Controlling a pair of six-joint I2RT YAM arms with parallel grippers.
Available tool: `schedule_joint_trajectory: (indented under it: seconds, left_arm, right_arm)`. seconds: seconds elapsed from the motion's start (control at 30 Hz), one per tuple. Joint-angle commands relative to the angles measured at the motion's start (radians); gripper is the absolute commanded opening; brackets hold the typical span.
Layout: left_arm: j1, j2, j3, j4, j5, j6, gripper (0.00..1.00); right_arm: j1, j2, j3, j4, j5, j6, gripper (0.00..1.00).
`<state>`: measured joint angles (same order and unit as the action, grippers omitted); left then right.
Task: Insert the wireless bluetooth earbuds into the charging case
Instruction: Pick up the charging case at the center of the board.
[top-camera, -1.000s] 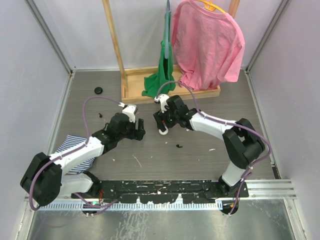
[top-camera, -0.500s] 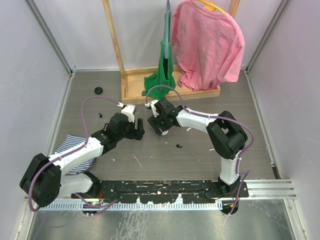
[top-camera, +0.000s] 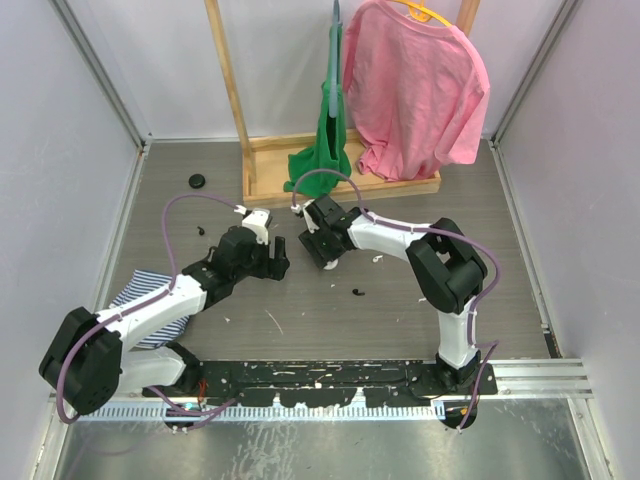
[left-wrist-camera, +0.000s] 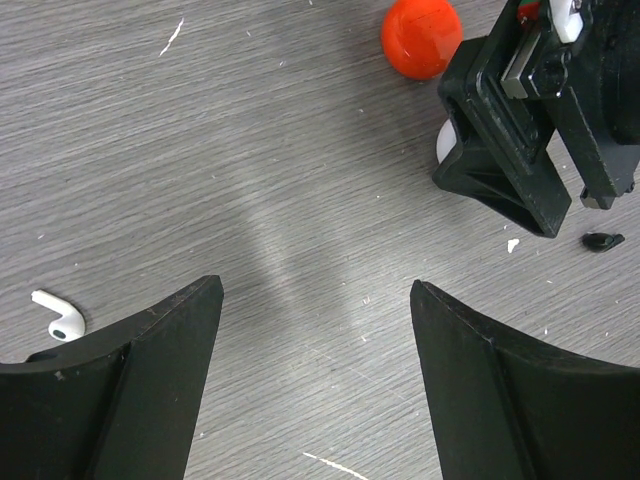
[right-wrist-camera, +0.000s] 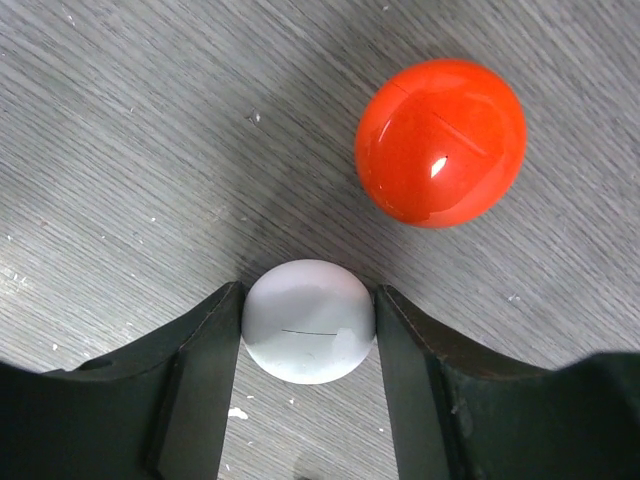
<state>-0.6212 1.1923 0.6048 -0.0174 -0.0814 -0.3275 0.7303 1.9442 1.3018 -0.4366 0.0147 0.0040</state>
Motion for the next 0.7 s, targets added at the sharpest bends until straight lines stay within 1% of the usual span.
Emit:
schedule_joint_trajectory:
  seconds: [0.0,0.23,0.33,0.47,0.67]
  left_arm:
    - [0.005,-0.034,-0.004,0.041,0.001,-0.017,0.78]
    - [0.006,-0.084,-0.033,0.071,0.002,-0.038,0.78]
    - [0.006,-0.114,-0.045,0.077,0.004,-0.046,0.78]
    - [0.006,-0.156,-0.055,0.078,0.008,-0.057,0.78]
    - [0.008,-0.235,-0.046,0.050,0.035,-0.098,0.76]
  right_arm:
    - [0.007,0.000,0.037,-0.023,0.010,0.019,0.50]
    - [0.018,-0.123,-0.033,0.055,0.002,0.053,0.44]
    - [0.036,-0.186,-0.086,0.111,0.008,0.044,0.43]
    - [0.059,-0.284,-0.185,0.208,-0.002,0.009,0.43]
    - [0.081,-0.461,-0.358,0.408,-0.076,-0.095,0.42]
